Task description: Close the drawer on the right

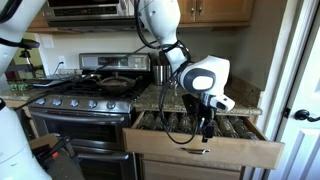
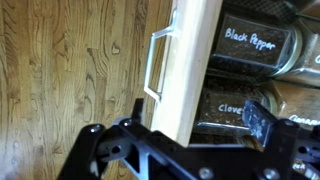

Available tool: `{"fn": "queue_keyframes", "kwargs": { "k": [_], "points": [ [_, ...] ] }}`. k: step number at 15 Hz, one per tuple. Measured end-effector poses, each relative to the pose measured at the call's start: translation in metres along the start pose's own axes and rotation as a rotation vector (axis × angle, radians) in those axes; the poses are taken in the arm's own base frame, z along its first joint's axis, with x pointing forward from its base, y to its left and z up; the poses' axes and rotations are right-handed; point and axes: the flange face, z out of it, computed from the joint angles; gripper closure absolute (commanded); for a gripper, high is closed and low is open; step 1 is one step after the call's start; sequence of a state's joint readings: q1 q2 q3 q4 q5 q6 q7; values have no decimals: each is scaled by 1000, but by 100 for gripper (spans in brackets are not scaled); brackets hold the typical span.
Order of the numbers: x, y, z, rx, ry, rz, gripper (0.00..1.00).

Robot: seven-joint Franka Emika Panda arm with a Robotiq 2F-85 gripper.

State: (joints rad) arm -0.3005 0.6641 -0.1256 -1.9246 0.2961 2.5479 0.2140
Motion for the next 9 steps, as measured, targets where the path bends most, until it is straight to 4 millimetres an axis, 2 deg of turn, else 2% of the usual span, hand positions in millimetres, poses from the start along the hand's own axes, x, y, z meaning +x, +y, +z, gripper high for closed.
{"fn": "queue_keyframes", "kwargs": {
  "k": [6, 9],
  "points": [
    [3, 65, -8, -37, -23, 1, 0],
    [3, 84, -14, -19, -15, -35, 0]
  ]
}}
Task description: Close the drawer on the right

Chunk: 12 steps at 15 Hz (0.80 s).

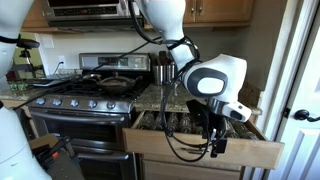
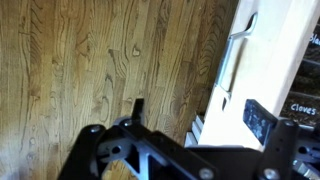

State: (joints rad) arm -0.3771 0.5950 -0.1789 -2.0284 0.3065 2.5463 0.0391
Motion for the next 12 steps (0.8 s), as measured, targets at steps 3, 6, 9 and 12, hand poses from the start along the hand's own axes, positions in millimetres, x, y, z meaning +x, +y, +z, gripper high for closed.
{"fn": "queue_keyframes", "kwargs": {
  "k": [3, 6, 9, 12],
  "points": [
    [-4, 4, -4, 10, -1, -8, 0],
    [-8, 3, 0, 5, -29, 10, 0],
    [-11, 3, 3, 5, -40, 16, 0],
    [-12, -3, 3, 38, -43, 28, 0]
  ]
}}
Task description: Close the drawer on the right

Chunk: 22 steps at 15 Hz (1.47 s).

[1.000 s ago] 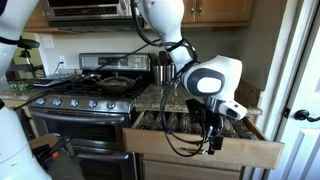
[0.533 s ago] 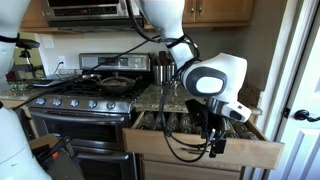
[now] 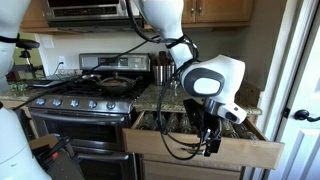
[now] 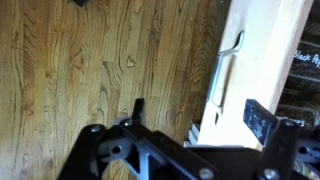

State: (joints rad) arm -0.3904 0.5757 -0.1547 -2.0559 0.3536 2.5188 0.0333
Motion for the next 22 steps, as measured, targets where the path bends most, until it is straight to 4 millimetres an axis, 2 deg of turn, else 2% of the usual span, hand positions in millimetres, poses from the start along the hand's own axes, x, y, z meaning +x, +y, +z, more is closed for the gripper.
{"fn": "queue_keyframes", "kwargs": {
  "k": [2, 3, 5, 11, 15, 19, 22],
  "points": [
    [-2, -10, -1, 36, -2, 6, 0],
    [-3, -16, -2, 53, -2, 10, 25],
    [-4, -29, -3, 81, -2, 14, 32],
    [-2, -55, -7, 129, 7, 12, 72],
    [2, -63, -2, 130, 5, 8, 52],
    [4, -66, 1, 131, -9, 10, 25],
    [3, -64, 2, 128, -23, 12, 12]
  ]
}}
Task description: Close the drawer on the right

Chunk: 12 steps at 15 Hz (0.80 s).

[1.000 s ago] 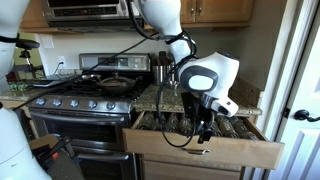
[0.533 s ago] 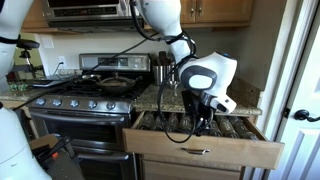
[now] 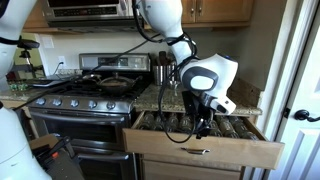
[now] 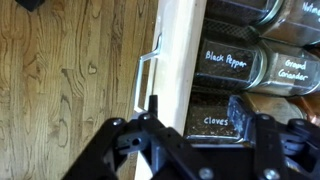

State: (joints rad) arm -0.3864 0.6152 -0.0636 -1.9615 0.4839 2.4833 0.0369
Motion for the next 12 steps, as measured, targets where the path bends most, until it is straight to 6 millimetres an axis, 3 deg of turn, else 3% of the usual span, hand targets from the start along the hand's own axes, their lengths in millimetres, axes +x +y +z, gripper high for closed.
{"fn": "queue_keyframes", "kwargs": {
  "k": [1, 6, 12],
  "points": [
    [0, 2, 0, -4, -8, 6, 10],
    [1, 12, 0, -13, -28, 25, 19],
    [10, 3, 12, -15, -27, 23, 25]
  ]
}}
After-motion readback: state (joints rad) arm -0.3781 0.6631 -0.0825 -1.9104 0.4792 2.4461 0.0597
